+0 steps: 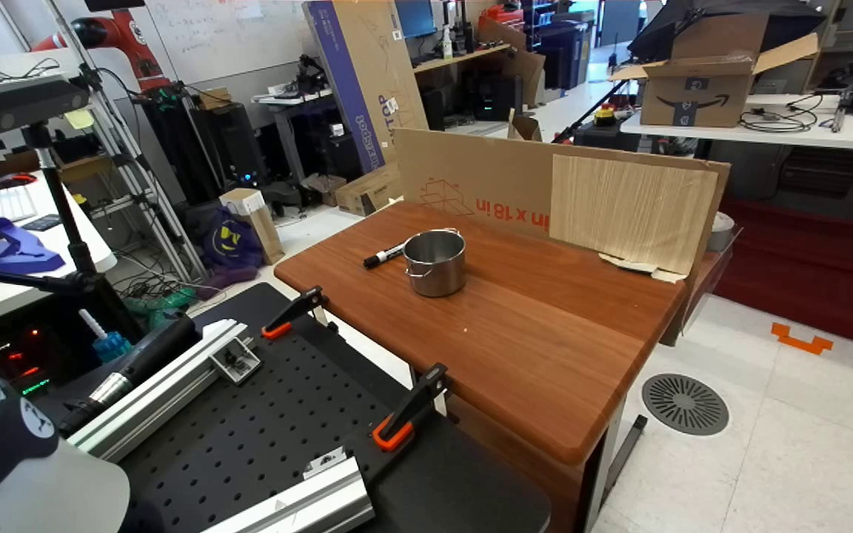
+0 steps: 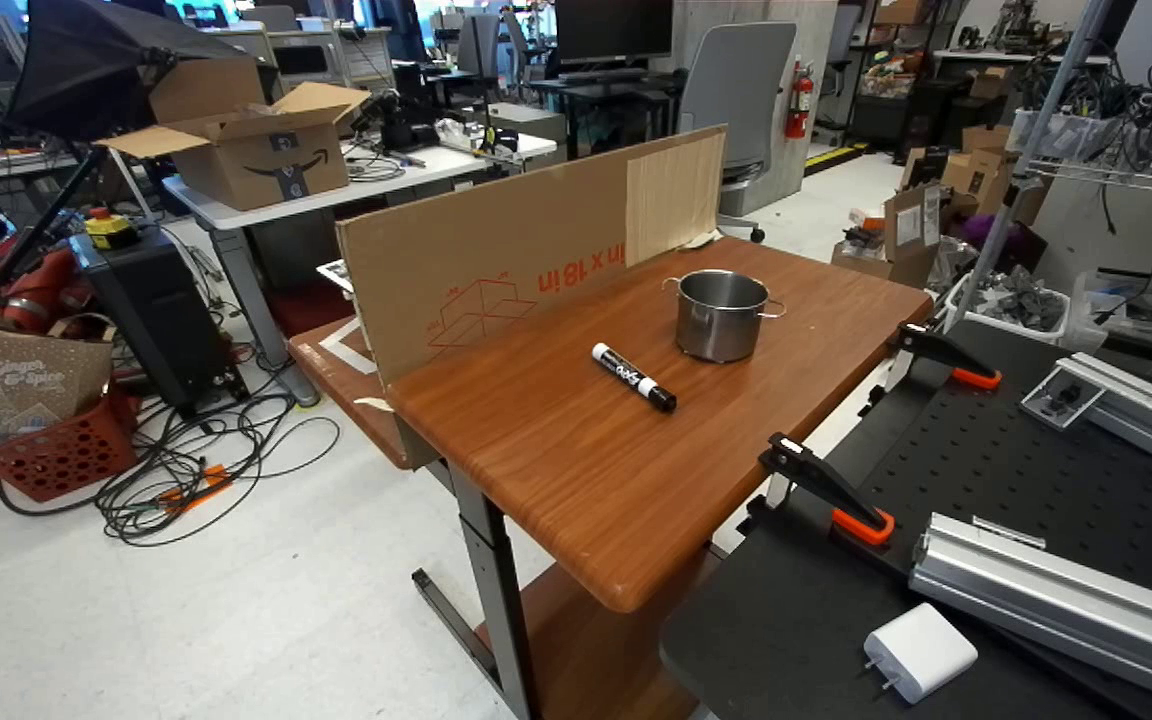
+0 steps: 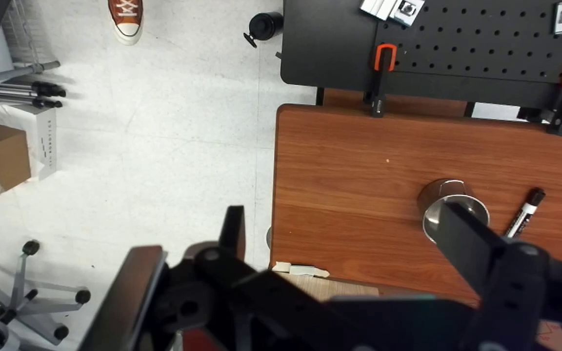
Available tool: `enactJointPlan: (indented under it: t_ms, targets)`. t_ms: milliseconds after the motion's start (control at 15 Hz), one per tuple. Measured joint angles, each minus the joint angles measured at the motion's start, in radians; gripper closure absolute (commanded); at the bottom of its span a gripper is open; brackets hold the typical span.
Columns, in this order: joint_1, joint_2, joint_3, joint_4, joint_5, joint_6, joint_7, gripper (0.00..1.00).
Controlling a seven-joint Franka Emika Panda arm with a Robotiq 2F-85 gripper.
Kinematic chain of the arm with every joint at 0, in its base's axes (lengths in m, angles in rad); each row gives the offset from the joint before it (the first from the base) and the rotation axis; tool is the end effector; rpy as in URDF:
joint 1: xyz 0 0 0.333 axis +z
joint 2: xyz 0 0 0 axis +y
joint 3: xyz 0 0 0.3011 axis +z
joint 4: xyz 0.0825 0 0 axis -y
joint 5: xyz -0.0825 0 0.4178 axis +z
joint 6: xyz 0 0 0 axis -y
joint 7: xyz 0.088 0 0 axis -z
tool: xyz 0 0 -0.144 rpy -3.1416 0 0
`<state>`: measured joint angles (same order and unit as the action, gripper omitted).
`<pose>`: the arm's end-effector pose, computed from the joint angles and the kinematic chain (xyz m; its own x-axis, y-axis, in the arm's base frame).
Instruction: Pick up the marker and place it in the cup
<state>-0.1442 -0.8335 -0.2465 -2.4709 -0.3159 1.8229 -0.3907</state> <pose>0.3318 -0.1812 0.5161 0.9866 0.1250 0.1052 0.1038 -0.9769 0.1870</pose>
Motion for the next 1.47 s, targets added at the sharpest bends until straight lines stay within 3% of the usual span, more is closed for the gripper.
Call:
enactJointPlan:
  t_ms: [600,1133,1467]
  targets:
    - [0.115,0.084,0.050,-0.024,0.135,0.079,0.110,0.00]
    - [0.178,0.287,0.126,0.015,0.282,0.224,0.193,0.00]
    - [0.197,0.439,0.207,0.050,0.303,0.328,0.266,0.00]
